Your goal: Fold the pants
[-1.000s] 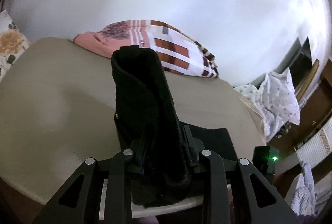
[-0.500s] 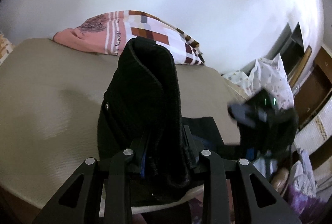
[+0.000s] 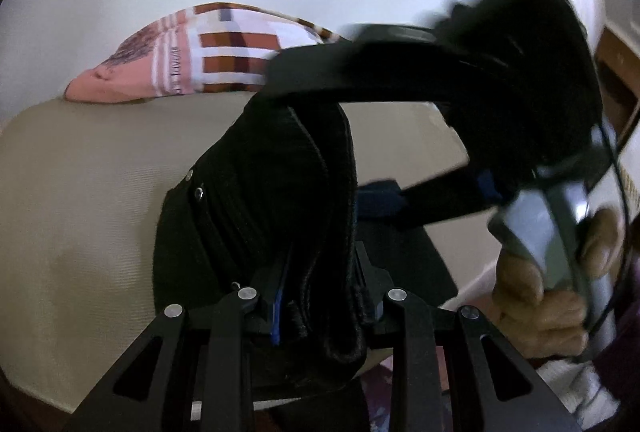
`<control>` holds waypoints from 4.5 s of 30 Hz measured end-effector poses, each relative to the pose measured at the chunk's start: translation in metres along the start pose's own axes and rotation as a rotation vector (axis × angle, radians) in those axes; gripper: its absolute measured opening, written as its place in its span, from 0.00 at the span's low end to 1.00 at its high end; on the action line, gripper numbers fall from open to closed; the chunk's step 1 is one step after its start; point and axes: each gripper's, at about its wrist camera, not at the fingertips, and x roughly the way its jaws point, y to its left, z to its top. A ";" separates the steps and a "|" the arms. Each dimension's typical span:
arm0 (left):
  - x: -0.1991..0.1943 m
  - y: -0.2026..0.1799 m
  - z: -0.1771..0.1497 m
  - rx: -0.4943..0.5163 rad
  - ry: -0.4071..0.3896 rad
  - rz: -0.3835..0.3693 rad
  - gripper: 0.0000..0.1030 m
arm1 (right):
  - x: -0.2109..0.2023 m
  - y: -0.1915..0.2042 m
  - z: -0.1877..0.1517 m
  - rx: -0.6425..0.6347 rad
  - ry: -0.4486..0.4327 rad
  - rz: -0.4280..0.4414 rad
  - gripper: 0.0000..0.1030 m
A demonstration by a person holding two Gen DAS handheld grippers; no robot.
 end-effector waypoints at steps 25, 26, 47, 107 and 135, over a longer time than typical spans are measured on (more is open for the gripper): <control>0.085 -0.092 0.024 0.132 0.068 -0.115 0.30 | -0.122 -0.112 -0.023 0.147 -0.226 0.004 0.18; 0.091 -0.096 0.023 0.137 0.080 -0.122 0.30 | -0.126 -0.119 -0.024 0.159 -0.233 0.002 0.18; 0.135 -0.118 0.014 0.101 0.225 -0.311 0.50 | -0.144 -0.219 -0.049 0.325 -0.293 0.053 0.14; 0.046 0.091 -0.068 -0.383 0.168 -0.076 0.69 | -0.116 -0.127 -0.130 0.103 -0.417 -0.464 0.15; 0.068 0.062 -0.065 -0.312 0.242 -0.077 0.74 | -0.168 -0.178 -0.148 0.338 -0.431 -0.174 0.58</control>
